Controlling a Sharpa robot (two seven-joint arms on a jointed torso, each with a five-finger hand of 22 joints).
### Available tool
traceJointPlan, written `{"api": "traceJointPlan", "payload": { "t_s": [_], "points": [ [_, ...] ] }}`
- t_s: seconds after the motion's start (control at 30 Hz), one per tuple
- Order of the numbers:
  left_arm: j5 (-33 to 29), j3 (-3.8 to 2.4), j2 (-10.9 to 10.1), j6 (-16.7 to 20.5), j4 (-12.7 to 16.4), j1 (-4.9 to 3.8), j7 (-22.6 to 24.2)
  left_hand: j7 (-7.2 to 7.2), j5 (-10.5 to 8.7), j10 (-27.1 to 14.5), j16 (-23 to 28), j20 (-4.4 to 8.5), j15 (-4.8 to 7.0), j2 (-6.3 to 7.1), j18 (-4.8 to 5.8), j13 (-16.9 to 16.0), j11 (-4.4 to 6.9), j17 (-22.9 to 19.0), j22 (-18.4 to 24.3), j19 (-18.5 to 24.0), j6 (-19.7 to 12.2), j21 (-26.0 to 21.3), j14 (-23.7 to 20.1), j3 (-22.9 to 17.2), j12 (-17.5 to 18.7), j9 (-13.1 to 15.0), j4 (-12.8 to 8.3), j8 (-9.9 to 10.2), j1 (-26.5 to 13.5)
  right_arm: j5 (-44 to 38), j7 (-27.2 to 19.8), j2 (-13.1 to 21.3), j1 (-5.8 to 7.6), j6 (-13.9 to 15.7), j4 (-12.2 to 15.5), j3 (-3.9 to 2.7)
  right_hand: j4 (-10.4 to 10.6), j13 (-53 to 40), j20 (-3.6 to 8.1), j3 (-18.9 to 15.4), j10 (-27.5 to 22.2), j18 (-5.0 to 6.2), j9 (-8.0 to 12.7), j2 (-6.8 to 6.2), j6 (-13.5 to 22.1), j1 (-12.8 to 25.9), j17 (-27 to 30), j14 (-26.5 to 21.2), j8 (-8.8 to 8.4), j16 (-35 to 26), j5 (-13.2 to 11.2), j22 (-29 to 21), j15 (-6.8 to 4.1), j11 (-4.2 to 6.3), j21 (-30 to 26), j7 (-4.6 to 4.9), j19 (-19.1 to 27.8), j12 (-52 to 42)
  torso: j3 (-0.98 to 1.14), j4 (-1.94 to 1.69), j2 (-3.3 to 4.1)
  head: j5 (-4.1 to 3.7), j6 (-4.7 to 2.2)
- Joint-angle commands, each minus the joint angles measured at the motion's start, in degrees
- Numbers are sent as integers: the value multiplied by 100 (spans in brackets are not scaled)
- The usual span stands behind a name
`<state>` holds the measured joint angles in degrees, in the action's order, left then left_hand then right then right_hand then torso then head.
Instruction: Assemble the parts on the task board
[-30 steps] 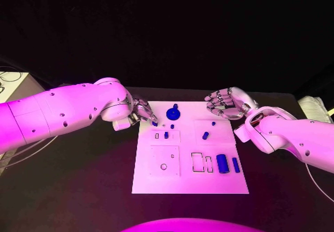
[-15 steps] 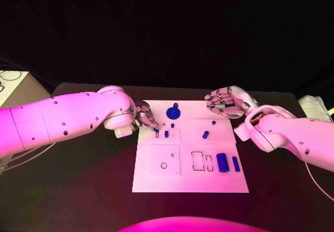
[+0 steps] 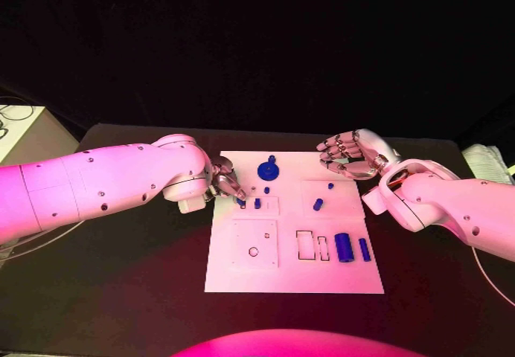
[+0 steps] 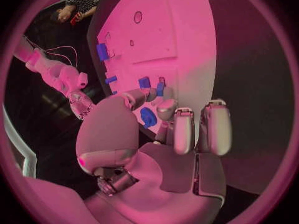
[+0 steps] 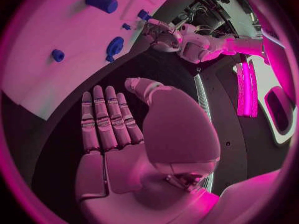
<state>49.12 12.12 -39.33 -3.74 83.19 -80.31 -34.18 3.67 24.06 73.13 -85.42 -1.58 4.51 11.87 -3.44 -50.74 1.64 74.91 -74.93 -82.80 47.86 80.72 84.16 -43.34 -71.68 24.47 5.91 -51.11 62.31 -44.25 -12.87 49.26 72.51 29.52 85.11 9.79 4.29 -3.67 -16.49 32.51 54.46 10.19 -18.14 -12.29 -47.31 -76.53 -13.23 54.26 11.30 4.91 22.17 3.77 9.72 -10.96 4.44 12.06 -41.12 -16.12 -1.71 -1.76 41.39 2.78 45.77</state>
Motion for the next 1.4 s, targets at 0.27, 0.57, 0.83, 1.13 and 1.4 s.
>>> {"api": "traceJointPlan", "payload": {
  "t_s": [0.27,0.57,0.83,1.13,1.4],
  "points": [
    [125,6,35,-146,19,2,-78,-112,67,42,-25,1,39,-54,57,-14,7,702,-678,-33,159,36,377,-797,-39,771,-804,-32,10,-29,-68,6,-3,-36,11,-2,-6,6,-9,29,26,6,9,-2,-47,89,7,30,-7,18,-2,-7,15,-29,-35,261,53,39,1,0,0,-1,29],
    [109,9,43,-338,22,2,-91,-113,83,45,-27,2,41,-53,57,-17,8,704,-679,-33,163,37,378,-800,-39,773,-807,-30,4,-29,-69,5,-3,-38,7,-2,-6,6,-9,29,26,6,9,-2,-47,89,7,30,-7,18,-2,-7,15,-29,-35,261,53,39,0,1,3,13,43],
    [54,9,54,-444,32,2,-88,-114,89,47,-33,2,41,-52,58,-20,8,717,-682,-35,164,41,381,-801,-39,774,-809,-29,1,-29,-71,1,-3,-37,4,-2,-6,6,-9,29,26,6,9,-2,-47,89,7,30,-7,18,-2,-7,15,-29,-35,261,53,39,1,-2,0,15,57],
    [14,9,70,-516,21,2,-85,-114,90,46,-34,2,41,-52,57,-19,8,717,-678,-32,164,37,381,-801,-38,774,-809,-29,1,-29,-74,-1,-3,-39,4,-2,-7,6,-9,30,28,6,9,-6,-48,103,10,30,-8,17,2,-9,15,-29,-42,260,65,42,2,3,-1,29,64],
    [9,13,119,-559,-45,3,-86,-114,98,48,-37,3,42,-50,57,-21,9,722,-678,-31,166,36,382,-800,-38,776,-813,-28,-3,-28,-74,3,-3,-37,10,-2,-7,6,-9,30,28,6,9,-6,-48,103,10,30,-8,17,2,-9,15,-29,-42,260,65,42,2,2,4,17,79]
  ]
}}
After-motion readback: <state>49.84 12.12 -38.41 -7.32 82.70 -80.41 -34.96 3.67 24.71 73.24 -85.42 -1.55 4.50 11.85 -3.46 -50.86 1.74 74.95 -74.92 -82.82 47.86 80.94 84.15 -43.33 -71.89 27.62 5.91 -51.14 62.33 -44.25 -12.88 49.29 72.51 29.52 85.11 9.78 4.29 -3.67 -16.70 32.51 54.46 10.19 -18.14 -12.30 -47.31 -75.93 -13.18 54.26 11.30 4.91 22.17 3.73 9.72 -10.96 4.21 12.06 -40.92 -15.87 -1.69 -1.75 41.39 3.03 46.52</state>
